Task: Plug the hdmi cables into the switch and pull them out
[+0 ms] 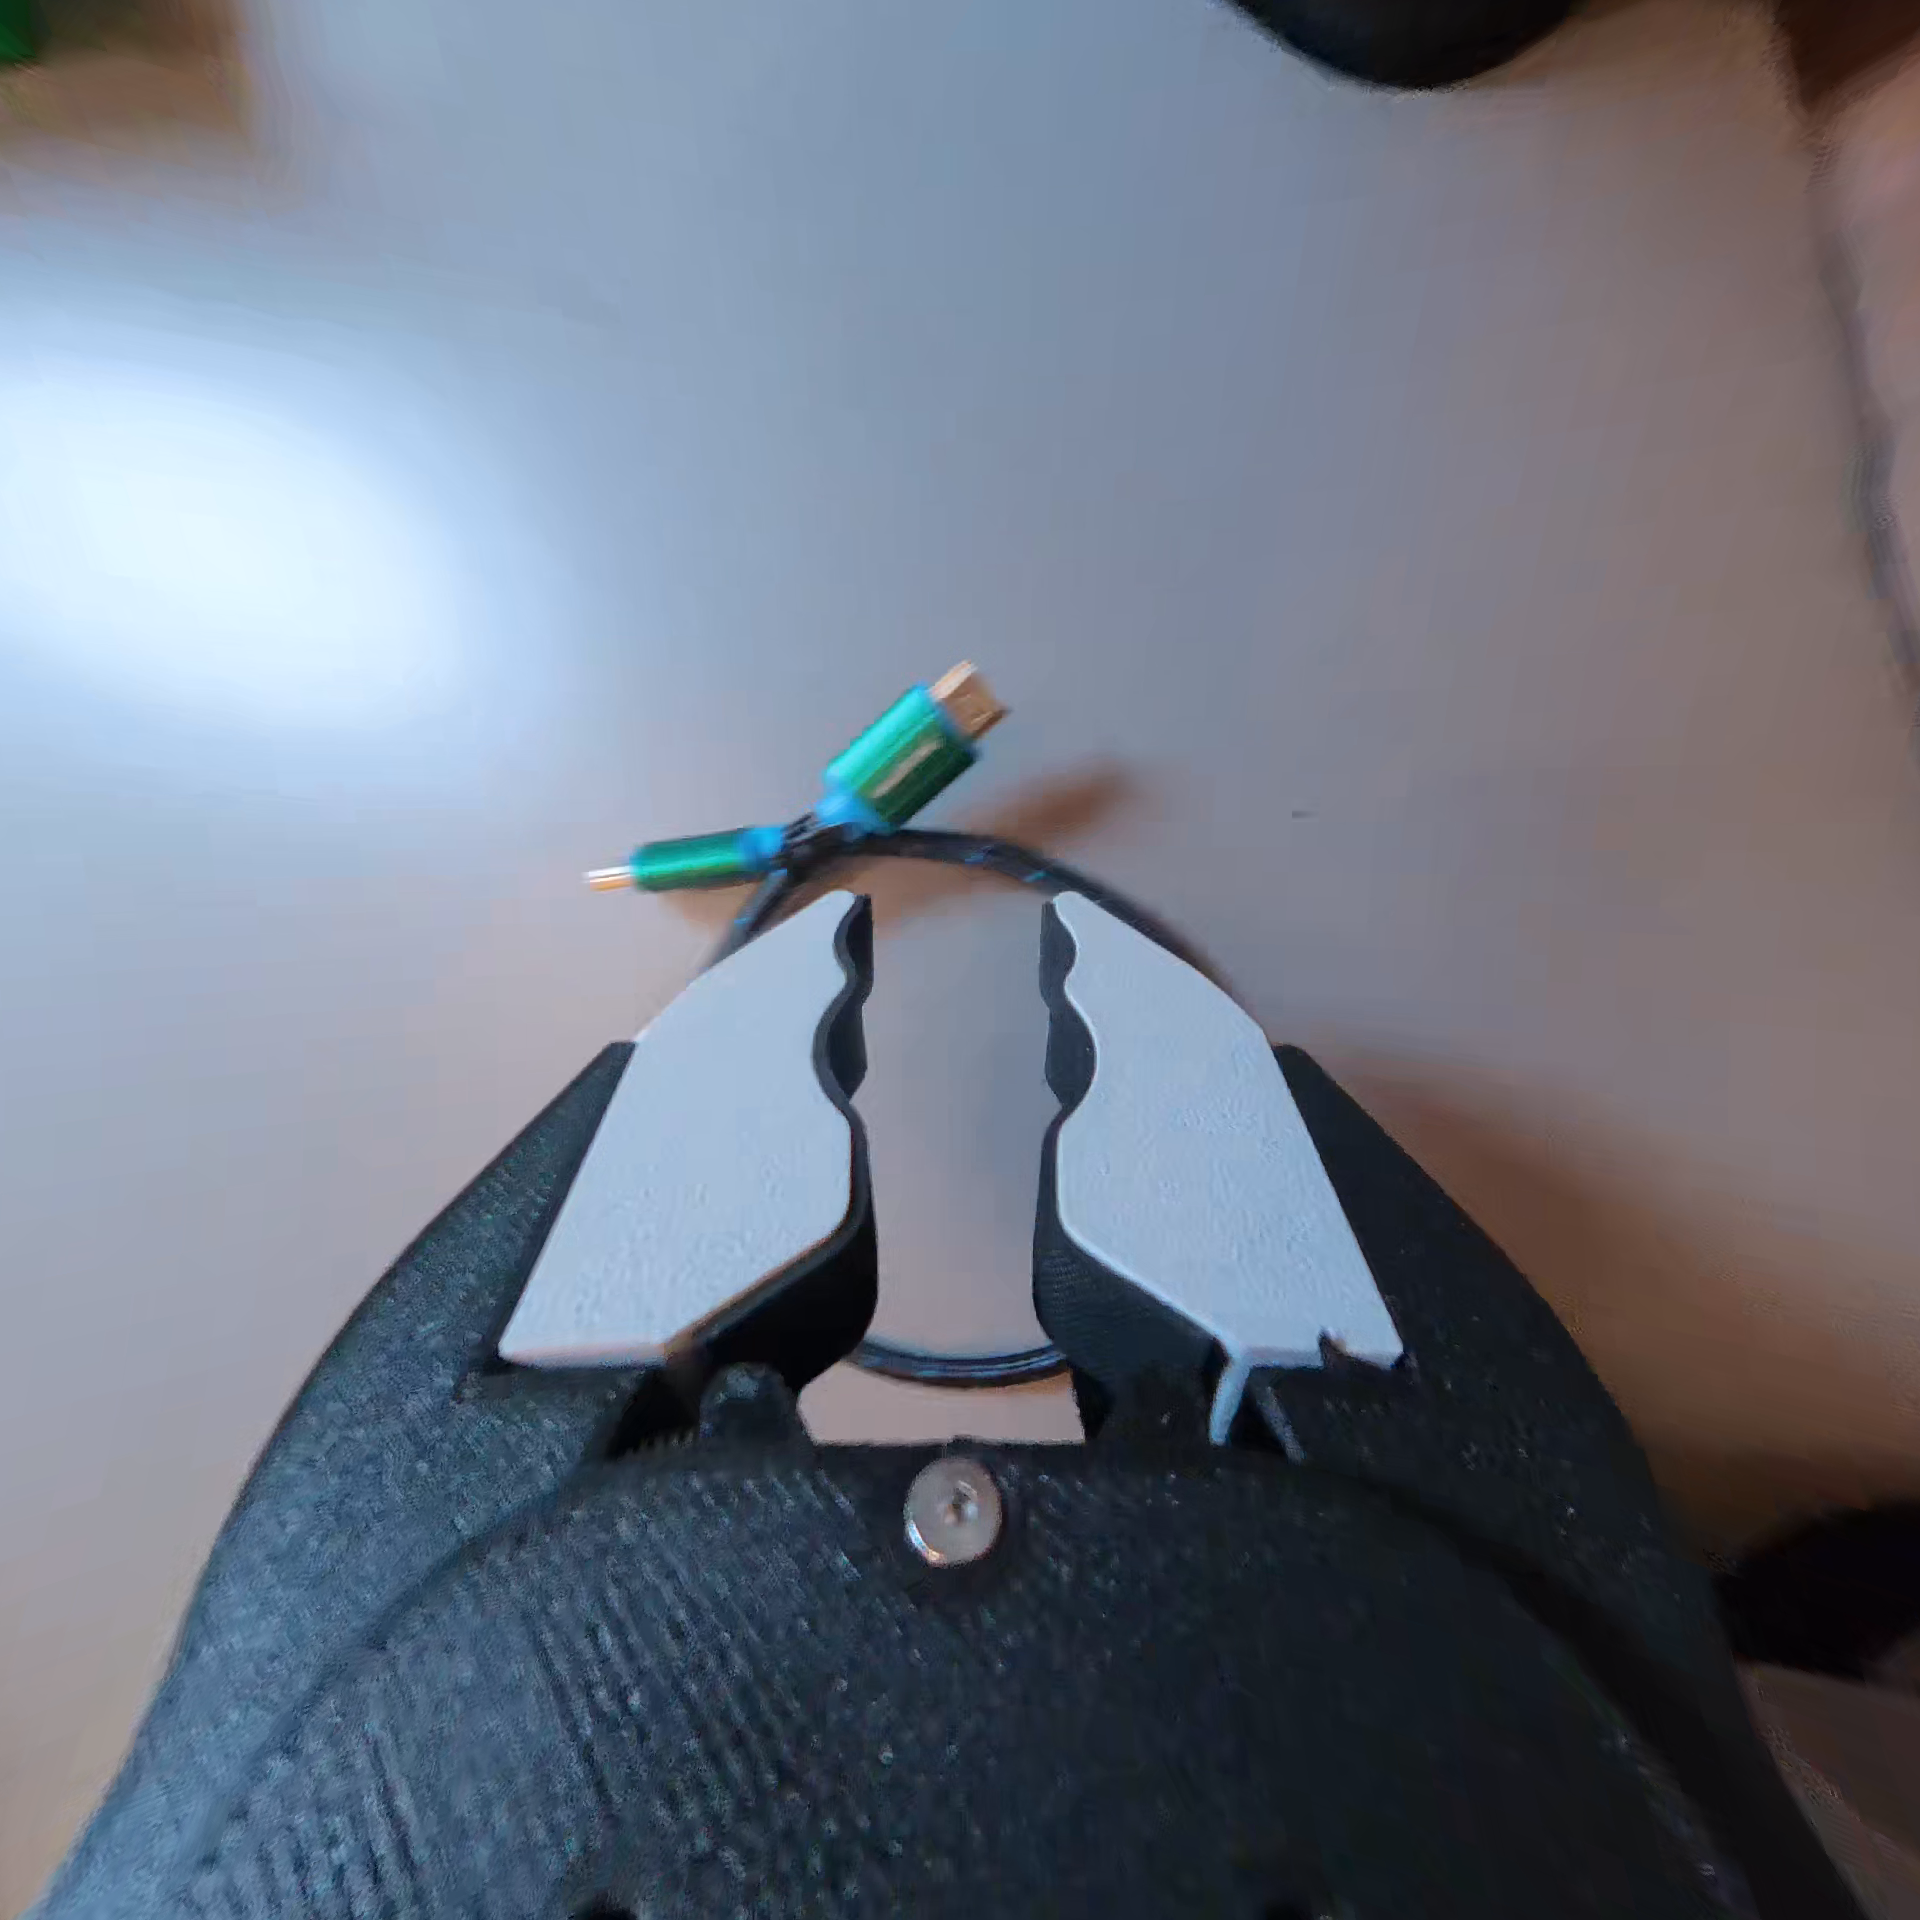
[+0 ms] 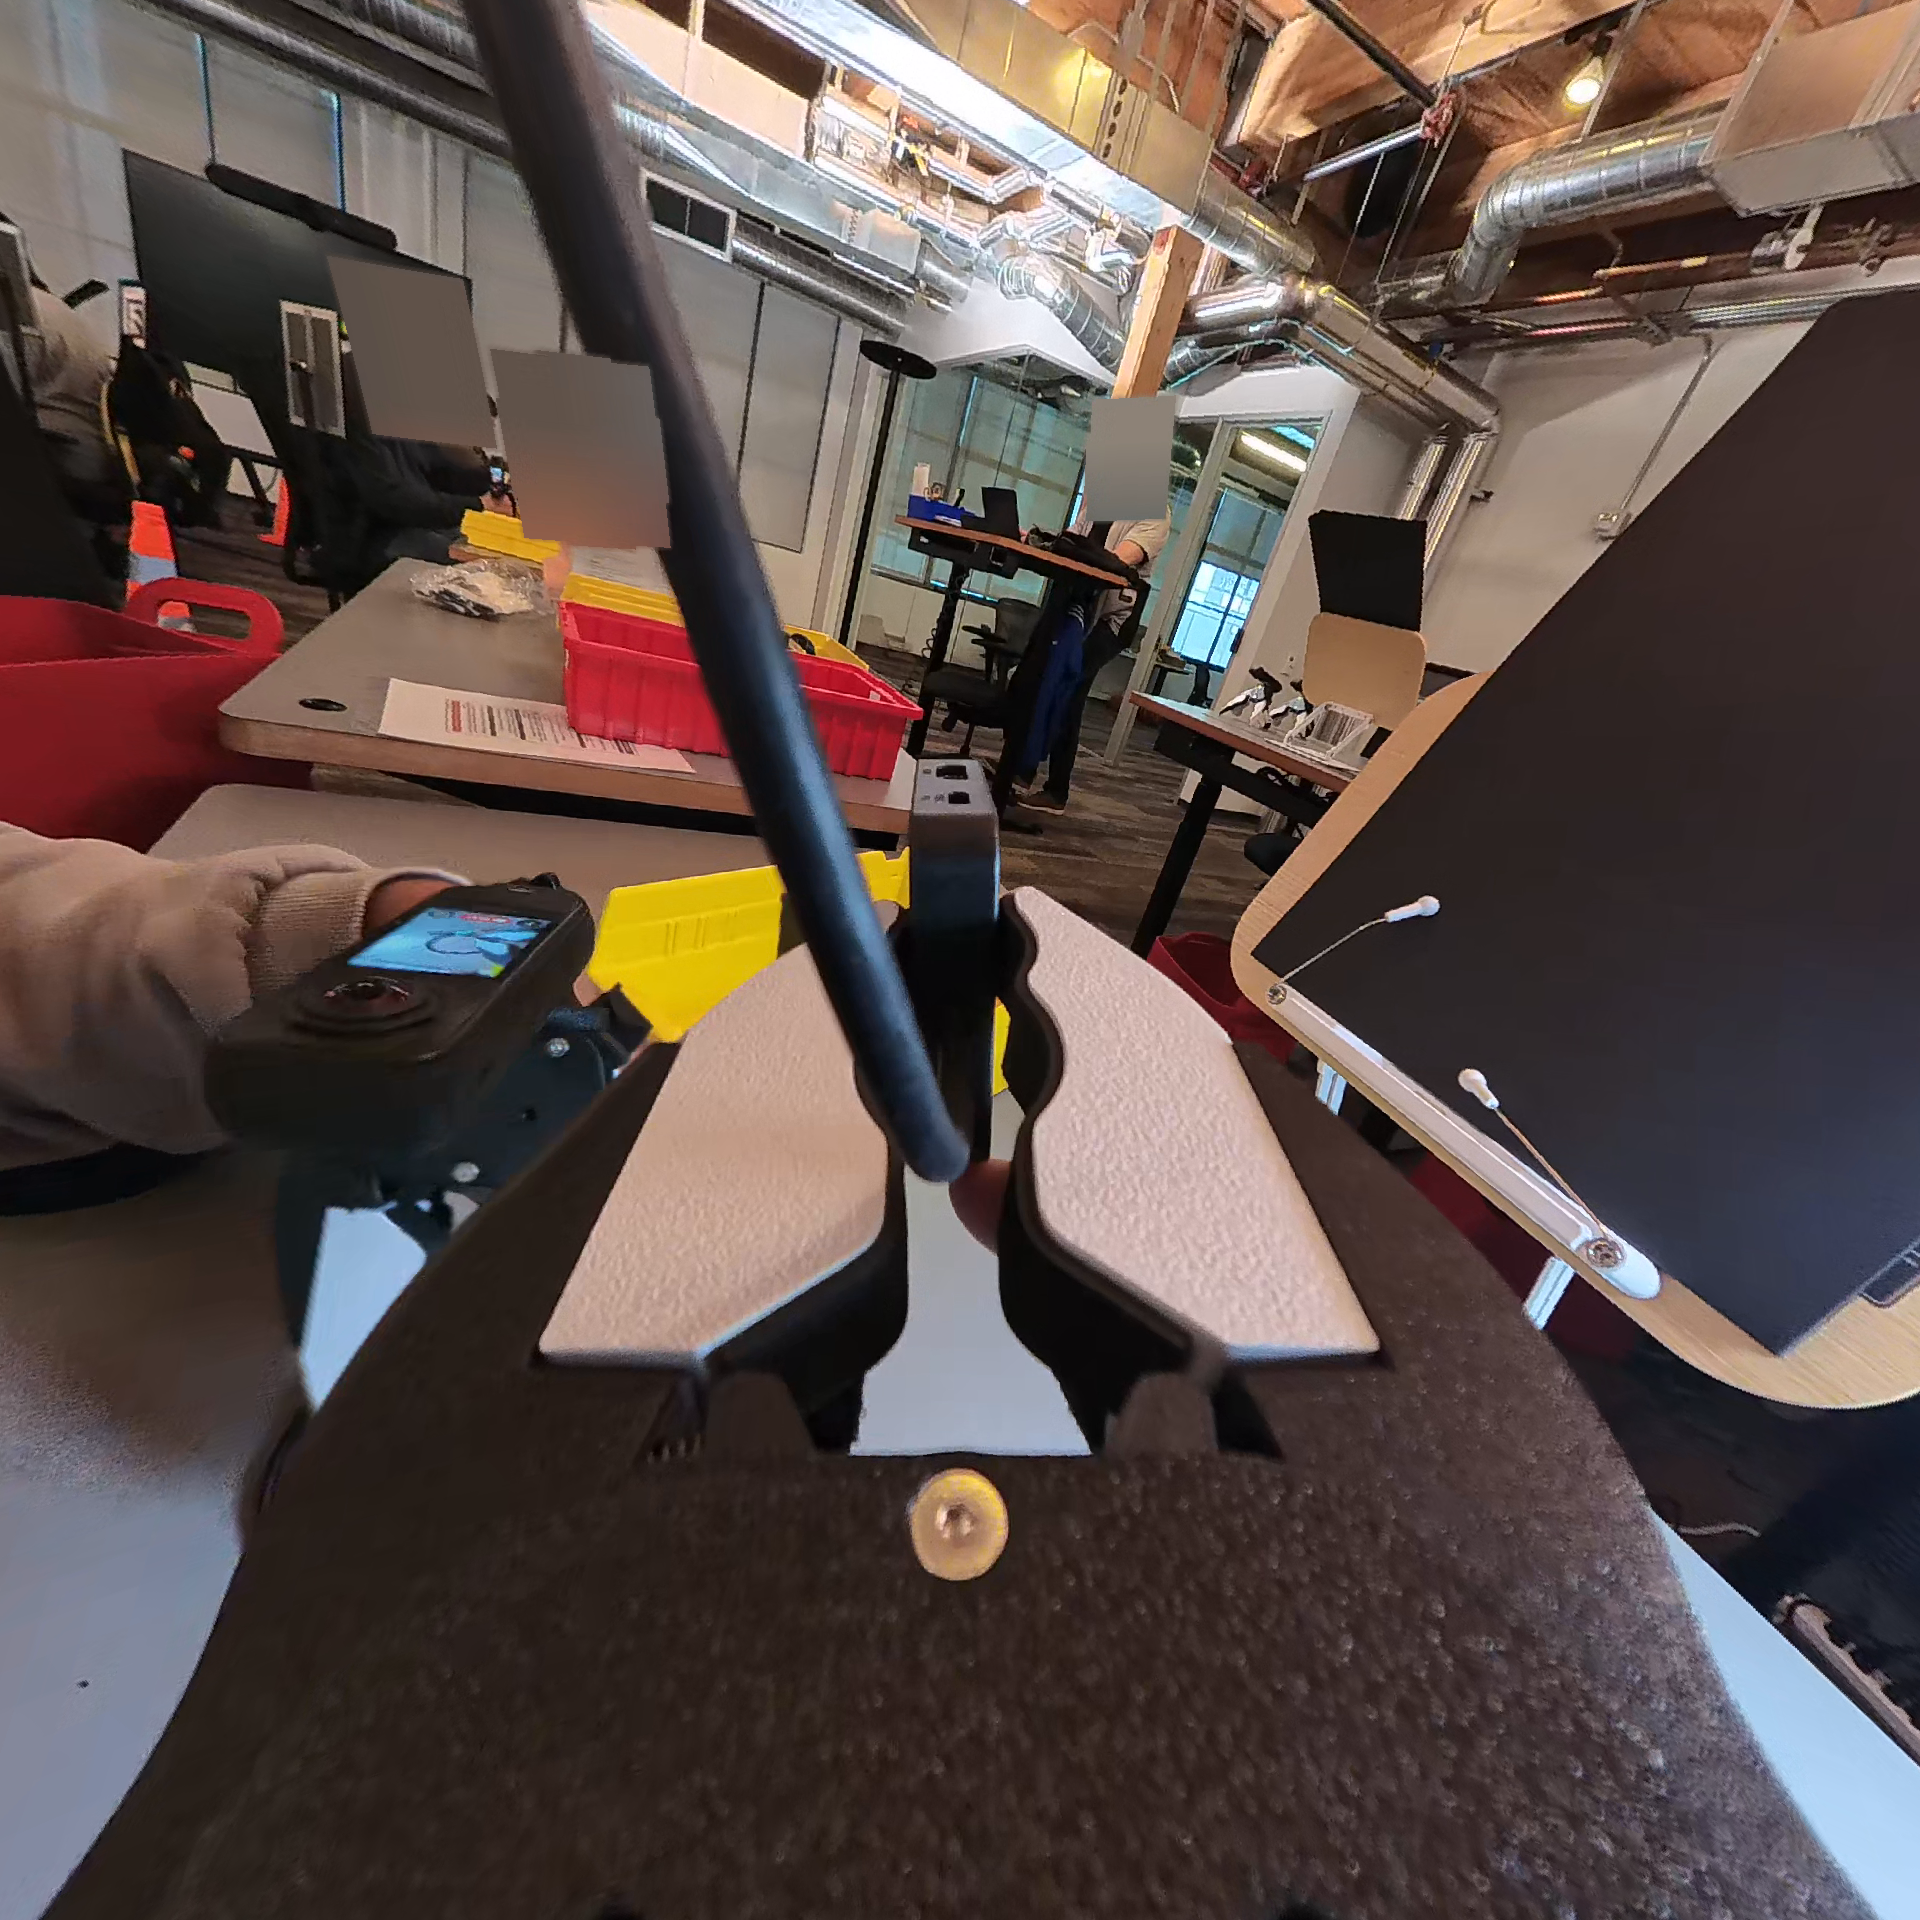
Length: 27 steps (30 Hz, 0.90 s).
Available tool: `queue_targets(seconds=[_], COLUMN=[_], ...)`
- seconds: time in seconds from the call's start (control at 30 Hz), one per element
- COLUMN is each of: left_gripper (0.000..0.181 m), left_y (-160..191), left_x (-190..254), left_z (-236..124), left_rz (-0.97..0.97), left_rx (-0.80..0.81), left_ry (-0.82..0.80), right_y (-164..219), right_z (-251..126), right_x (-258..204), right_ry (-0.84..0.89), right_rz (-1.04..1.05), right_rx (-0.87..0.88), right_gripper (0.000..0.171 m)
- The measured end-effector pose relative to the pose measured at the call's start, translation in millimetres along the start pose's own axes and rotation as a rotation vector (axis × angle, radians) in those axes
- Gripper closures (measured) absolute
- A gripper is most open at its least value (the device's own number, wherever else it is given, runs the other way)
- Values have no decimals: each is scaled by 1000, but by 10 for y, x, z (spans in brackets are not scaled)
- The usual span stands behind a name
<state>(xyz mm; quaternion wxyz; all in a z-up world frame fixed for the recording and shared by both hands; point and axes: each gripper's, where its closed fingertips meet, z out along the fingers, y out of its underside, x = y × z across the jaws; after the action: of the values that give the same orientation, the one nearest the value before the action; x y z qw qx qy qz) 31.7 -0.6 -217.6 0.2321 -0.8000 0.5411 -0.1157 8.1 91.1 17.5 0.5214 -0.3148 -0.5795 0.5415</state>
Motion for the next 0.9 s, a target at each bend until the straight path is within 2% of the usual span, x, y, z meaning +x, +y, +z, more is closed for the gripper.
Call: queue_targets(seconds=[0.13, 0.27, 0.37, 0.53, 0.57, 0.6, 0.63, 0.77, 0.9], left_gripper=[142, 134, 146, 156, 163, 178, 181, 169, 152], left_y=[186, 70, 73, 161, 196, 229, 244, 387, 356], left_x=[-318, -462, -453, -521, -523, -535, -561, -547, -541], left_z=[84, 218, 314, 267, 241, 211, 179, 51, 40], left_rz=[34, 86, 108, 71, 67, 71, 78, 18, -25], left_rx=[-73, -5, 16, 0, -13, -22, -17, -60, -25], left_ry=[-159, -236, -221, -236, -233, -237, -254, -231, -219], right_y=[16, 45, 47, 49, 56, 64, 71, 79, 85], right_z=[-5, 0, 6, 11, 14, 18, 23, 32, 27], right_x=[15, 25, 18, 20, 22, 22, 21, 17, 31], right_ry=[1, 1, -1, -1, 0, 0, -1, -1, 1], right_rz=[4, 9, 7, 10, 11, 12, 12, 9, 17], right_rx=[-3, -10, -12, -10, -12, -14, -17, -21, -18], right_gripper=[157, 157, 157, 156, 155, 156, 157, 156, 157])
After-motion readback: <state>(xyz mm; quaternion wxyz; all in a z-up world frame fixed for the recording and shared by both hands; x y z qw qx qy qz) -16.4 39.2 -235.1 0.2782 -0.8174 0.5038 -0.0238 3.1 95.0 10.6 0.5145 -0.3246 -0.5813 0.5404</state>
